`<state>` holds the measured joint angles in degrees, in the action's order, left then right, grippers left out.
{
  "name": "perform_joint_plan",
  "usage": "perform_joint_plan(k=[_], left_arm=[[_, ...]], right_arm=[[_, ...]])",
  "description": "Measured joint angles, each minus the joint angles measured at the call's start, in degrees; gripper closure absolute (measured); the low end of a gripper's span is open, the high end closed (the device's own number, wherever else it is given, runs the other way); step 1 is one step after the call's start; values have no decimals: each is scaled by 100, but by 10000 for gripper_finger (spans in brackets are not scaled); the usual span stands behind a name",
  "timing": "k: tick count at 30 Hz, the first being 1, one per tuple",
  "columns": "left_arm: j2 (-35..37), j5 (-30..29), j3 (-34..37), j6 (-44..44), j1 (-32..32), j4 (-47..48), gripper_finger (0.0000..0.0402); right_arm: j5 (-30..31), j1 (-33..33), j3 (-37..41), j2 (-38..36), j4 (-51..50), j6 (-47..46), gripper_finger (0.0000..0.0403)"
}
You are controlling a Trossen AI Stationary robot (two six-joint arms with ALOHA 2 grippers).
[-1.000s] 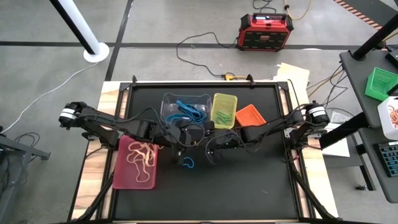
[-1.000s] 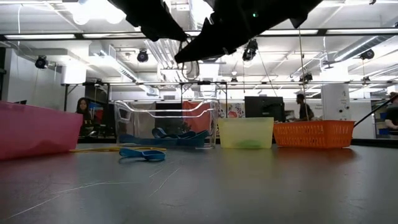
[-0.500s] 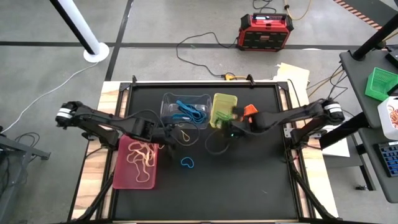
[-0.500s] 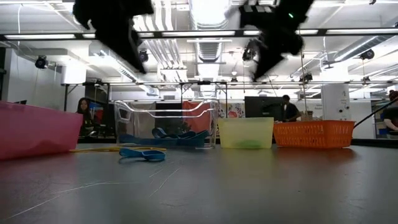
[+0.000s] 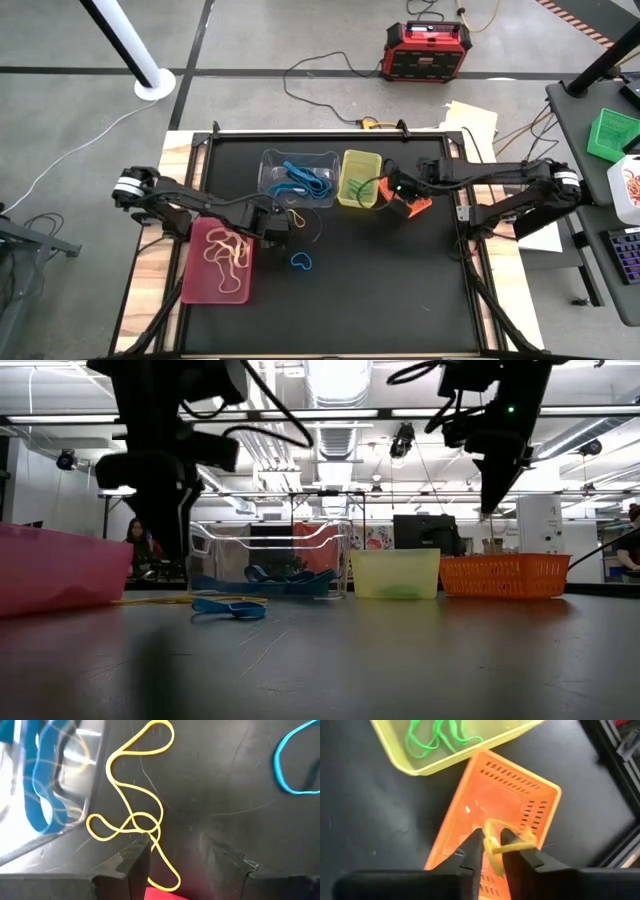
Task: Sort rubber bands into baskets
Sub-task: Put the yellow rubber band into the orange bin
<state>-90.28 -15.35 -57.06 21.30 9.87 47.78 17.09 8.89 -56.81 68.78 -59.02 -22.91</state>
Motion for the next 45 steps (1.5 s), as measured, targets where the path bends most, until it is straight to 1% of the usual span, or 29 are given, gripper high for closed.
perform_joint_plan(k=[5,8,11,15,19,22,27,31,34,38,40,42,45], left_arm=[[-128,39,0,173,0,86,247],[-137,48,0,405,2,196,247],[-129,48,4,742,4,271,247],[-140,45,5,1319,4,328,247],[-144,27,11,1725,0,430,243],[-145,-54,24,1783,-9,407,238],[-401,-64,26,1735,-105,155,235],[-835,-73,28,1486,-244,129,235],[-1067,-190,24,1367,-305,116,235],[-1184,-212,-2,1346,-336,112,236],[-1186,-212,0,1344,-337,106,243],[-1173,-208,9,1298,-339,70,259],[-1178,-204,24,1240,-341,28,304]], right_arm=[[-15,395,94,-91,21,161,292],[-23,463,102,-65,62,253,259],[-119,428,105,-56,202,337,236],[-409,352,106,-58,506,405,219],[-557,272,106,-64,855,603,214],[-558,237,106,-63,1001,705,214],[-556,223,106,-56,1061,751,213],[-556,212,106,-56,1060,749,213],[-559,212,106,-56,1058,749,213],[-563,212,109,-56,1056,725,213],[-571,212,109,-56,1056,722,213],[-578,212,109,-56,1056,719,214],[-710,211,109,-56,1058,709,214]])
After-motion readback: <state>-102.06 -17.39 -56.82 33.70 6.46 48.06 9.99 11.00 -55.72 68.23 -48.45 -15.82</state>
